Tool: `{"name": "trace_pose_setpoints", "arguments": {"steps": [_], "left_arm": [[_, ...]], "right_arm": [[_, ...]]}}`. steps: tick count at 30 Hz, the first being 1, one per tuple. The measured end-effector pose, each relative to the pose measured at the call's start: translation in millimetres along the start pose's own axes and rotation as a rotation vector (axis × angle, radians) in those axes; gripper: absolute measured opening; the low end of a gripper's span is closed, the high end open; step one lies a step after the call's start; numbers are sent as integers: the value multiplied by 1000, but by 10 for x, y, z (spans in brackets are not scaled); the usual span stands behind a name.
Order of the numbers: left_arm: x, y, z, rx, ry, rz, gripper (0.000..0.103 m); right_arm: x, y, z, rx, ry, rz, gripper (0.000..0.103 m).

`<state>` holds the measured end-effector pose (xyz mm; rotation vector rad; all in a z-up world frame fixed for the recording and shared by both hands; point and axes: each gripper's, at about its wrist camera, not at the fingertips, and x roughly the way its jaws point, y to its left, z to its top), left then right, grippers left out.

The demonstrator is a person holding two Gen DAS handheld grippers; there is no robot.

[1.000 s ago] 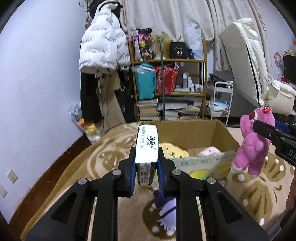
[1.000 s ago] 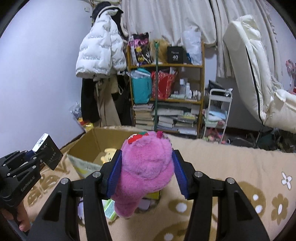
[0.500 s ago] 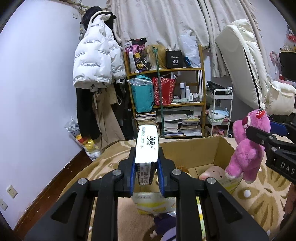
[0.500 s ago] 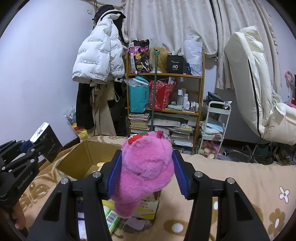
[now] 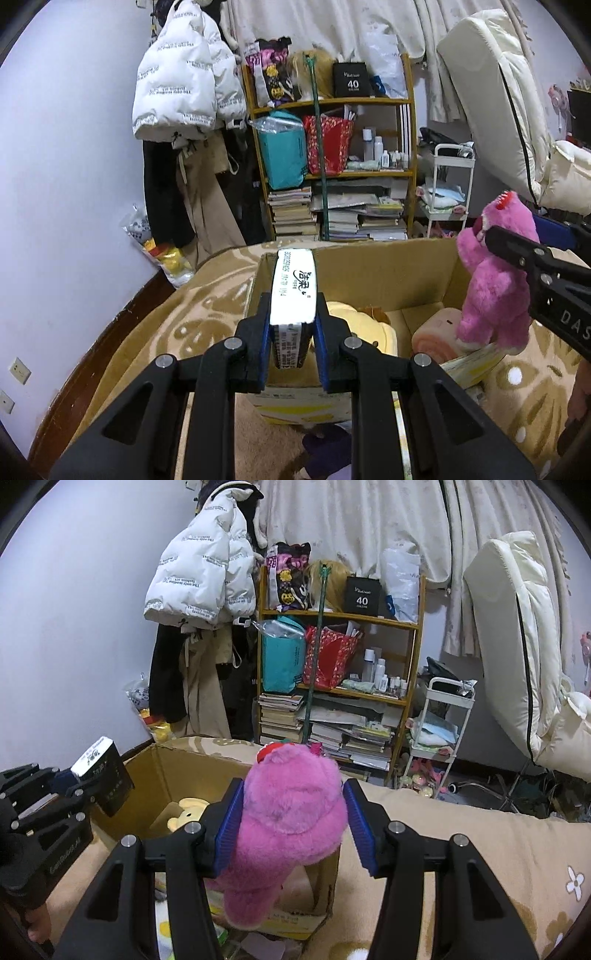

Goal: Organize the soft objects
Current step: 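Lift the black-and-white box and pink bear and carry them over the box, then open both tools to drop the items into the box and withdraw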

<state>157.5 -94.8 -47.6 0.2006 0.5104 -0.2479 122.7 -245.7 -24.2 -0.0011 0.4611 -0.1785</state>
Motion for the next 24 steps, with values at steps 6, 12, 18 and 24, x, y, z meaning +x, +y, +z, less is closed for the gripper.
{"name": "trace_pose_setpoints", "arguments": {"steps": [6, 12, 18, 24], "left_arm": [[89, 18, -69, -19, 49, -2, 21], [90, 51, -80, -28, 68, 5, 23], [50, 79, -89, -33, 75, 3, 47], [-80, 93, -29, -35, 74, -19, 71]], "right_arm": [[87, -85, -62, 52, 30, 62, 60], [129, -103, -108, 61, 64, 112, 62], [85, -84, -129, 60, 70, 120, 68], [-53, -91, -163, 95, 67, 127, 85]]}}
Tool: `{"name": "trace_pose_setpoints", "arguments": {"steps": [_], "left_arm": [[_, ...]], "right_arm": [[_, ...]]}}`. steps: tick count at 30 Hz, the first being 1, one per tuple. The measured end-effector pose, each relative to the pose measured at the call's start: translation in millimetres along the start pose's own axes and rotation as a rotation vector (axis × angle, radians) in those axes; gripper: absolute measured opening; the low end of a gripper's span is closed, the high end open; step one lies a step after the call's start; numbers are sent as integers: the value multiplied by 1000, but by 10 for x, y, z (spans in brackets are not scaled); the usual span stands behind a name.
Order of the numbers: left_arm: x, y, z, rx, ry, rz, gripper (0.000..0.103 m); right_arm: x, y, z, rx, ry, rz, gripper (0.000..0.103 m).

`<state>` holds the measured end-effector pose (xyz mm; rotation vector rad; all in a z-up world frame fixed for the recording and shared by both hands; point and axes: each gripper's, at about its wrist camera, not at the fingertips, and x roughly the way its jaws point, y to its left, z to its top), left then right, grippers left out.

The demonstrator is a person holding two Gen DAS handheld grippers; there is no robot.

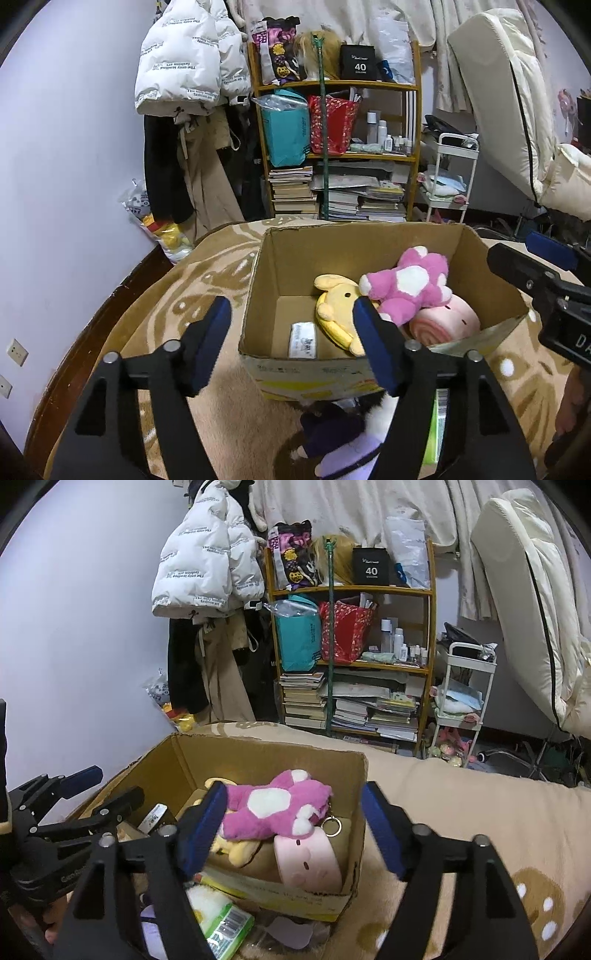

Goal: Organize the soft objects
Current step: 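Open both tools to drop the items into the box and withdraw, then lower the left tool onto the purple plush while the right tool approaches the green carton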

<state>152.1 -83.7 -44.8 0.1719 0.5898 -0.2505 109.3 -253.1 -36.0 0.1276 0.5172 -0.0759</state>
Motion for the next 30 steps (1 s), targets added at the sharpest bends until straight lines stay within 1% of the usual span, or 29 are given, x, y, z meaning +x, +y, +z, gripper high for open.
{"name": "trace_pose_setpoints", "arguments": {"steps": [1, 2, 3, 4, 5, 6, 7, 8, 14, 20, 25, 30], "left_arm": [[-34, 4, 2, 3, -6, 6, 77], [-80, 13, 0, 6, -15, 12, 84], [-109, 17, -1, 5, -20, 15, 86], [-146, 30, -9, 3, -23, 16, 90], [-184, 46, -17, 1, -21, 14, 91], [-206, 57, -20, -2, -17, 14, 92], [-230, 72, -29, -5, -11, 12, 92], [-265, 89, -38, -9, -2, 11, 93], [-446, 179, -106, -10, 13, 45, 96], [-620, 199, -220, -4, 45, 33, 96], [-773, 164, -338, 22, 64, 35, 96], [-892, 140, -427, 31, 71, 41, 96]], "right_arm": [[-32, -5, -2, 10, 3, 8, 91], [-54, -6, 1, 19, 5, 16, 94], [-84, -11, -1, 28, 5, 26, 96], [-114, -18, 3, 39, 2, 32, 96], [-143, -20, 4, 45, 0, 33, 96], [-167, -22, 6, 50, -1, 32, 98], [-200, -25, 6, 55, -3, 30, 102], [-229, -23, 0, 59, -7, 28, 103], [-408, 27, -36, 55, -8, 37, 103], [-574, 81, -105, 43, 2, 7, 103], [-716, 103, -161, 48, 12, 9, 103], [-780, 137, -245, 44, 52, 35, 103]]}}
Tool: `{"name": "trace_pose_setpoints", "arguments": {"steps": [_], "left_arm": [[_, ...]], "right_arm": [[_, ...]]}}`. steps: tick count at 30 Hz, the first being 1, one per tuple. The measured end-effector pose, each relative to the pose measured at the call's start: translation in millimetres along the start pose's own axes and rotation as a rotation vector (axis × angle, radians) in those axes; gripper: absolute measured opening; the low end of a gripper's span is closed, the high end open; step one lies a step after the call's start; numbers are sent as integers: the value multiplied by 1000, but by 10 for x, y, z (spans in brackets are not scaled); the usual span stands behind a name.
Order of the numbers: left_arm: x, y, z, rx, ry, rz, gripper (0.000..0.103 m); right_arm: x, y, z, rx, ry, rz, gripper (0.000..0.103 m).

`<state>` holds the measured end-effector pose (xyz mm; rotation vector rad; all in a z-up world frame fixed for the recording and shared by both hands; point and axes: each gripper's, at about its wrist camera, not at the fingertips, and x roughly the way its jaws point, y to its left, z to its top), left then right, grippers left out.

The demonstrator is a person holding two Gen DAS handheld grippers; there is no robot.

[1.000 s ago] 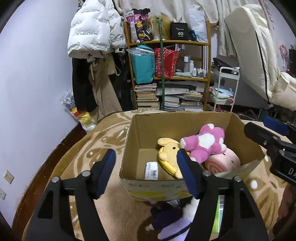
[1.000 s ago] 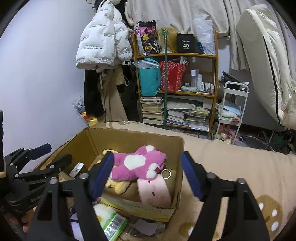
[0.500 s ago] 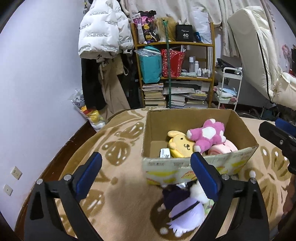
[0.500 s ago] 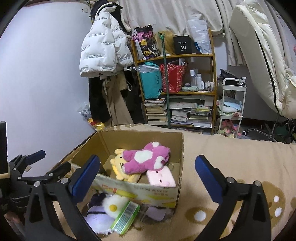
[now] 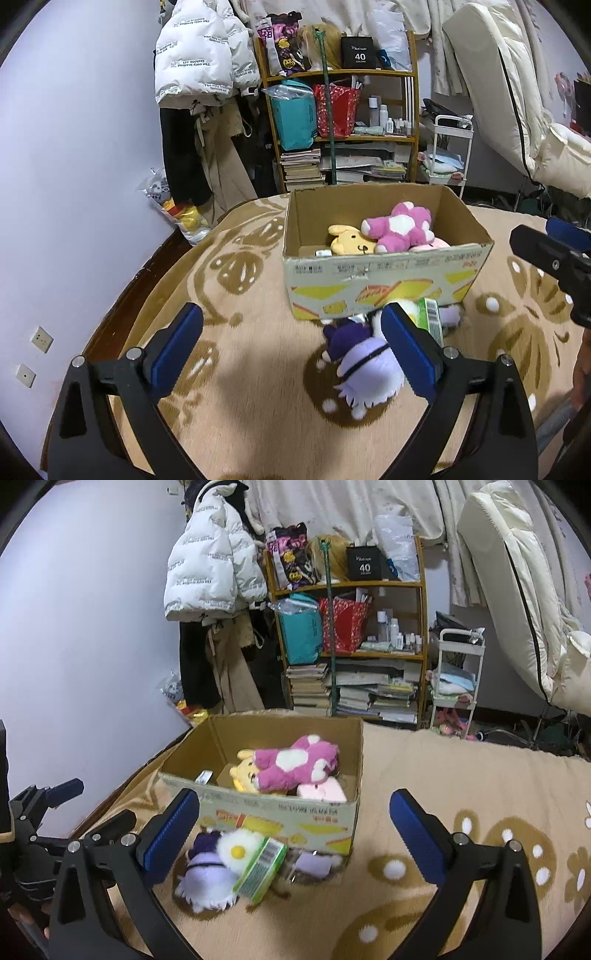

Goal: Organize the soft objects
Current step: 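Lower the left tool onto the purple plush while the right tool approaches the green carton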

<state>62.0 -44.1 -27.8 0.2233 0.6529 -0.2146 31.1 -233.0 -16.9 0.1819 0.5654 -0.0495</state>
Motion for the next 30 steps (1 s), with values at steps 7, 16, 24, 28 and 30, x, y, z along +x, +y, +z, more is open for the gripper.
{"name": "trace_pose_setpoints", "arguments": {"steps": [7, 16, 24, 28, 30], "left_arm": [[30, 0, -47, 1, 27, -2, 96], [255, 6, -80, -23, 79, -8, 96], [470, -6, -111, -43, 132, -32, 96], [588, -24, -134, -54, 166, -49, 96], [641, -44, -142, -52, 180, -53, 96]], "right_arm": [[59, 100, -93, -54, 46, -12, 103], [275, 79, -150, -44, 103, -19, 103], [516, -11, -206, 6, 178, 0, 103], [629, -70, -236, 45, 210, 7, 103], [683, -90, -255, 58, 227, 11, 103]]}}
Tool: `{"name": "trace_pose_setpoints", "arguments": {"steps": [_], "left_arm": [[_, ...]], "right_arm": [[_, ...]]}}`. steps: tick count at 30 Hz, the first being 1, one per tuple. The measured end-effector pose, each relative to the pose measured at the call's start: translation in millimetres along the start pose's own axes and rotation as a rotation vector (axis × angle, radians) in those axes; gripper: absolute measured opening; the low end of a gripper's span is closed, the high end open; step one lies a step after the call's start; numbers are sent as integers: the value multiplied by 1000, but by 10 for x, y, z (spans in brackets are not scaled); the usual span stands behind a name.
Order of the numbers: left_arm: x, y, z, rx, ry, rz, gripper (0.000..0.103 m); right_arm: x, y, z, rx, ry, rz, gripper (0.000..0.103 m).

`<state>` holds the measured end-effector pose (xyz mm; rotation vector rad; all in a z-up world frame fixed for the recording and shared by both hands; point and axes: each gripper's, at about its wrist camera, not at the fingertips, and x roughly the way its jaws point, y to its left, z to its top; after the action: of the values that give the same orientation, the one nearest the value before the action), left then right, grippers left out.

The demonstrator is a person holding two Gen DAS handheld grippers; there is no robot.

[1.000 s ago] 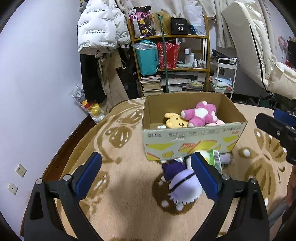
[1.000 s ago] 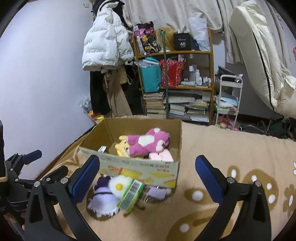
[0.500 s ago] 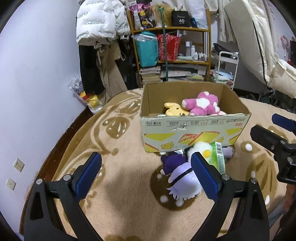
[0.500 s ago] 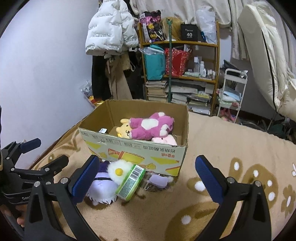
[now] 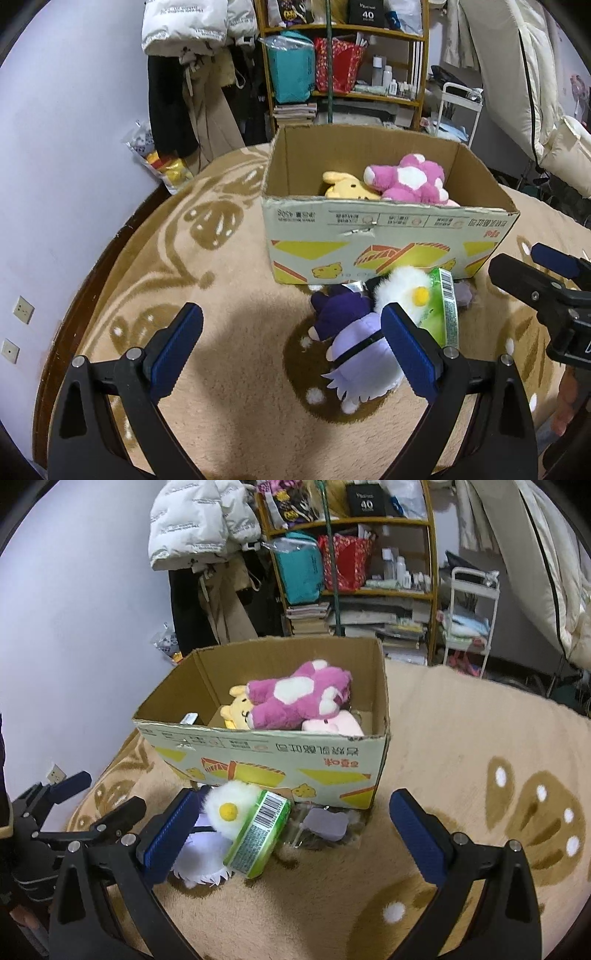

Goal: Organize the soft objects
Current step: 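Lower the left tool onto the purple plush while the right tool approaches the green carton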

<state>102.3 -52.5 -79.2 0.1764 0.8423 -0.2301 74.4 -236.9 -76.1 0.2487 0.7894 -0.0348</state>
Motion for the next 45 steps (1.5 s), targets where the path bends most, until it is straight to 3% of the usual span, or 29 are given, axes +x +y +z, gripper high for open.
{"name": "trace_pose_setpoints", "arguments": {"steps": [8, 18, 21, 27, 34, 36, 45], "left_arm": [[171, -107, -35, 18, 38, -10, 96], [356, -254, -104, 61, 82, -38, 96], [410, -308, -116, 77, 84, -45, 96], [536, -369, -157, 97, 120, -60, 96], [588, -333, -152, 60, 147, -103, 96], [619, -320, -146, 51, 157, -118, 96], [765, -328, -168, 43, 212, -145, 96]], "right_arm": [[227, -52, -17, 19, 60, 4, 103], [462, -74, -96, 50, 154, 48, 92], [519, -66, -112, 59, 182, 64, 80], [625, -75, -159, 82, 219, 82, 78], [616, -22, -165, 70, 229, 121, 49], [614, -2, -161, 68, 230, 132, 45], [609, -93, -106, 80, 236, 117, 45]]}}
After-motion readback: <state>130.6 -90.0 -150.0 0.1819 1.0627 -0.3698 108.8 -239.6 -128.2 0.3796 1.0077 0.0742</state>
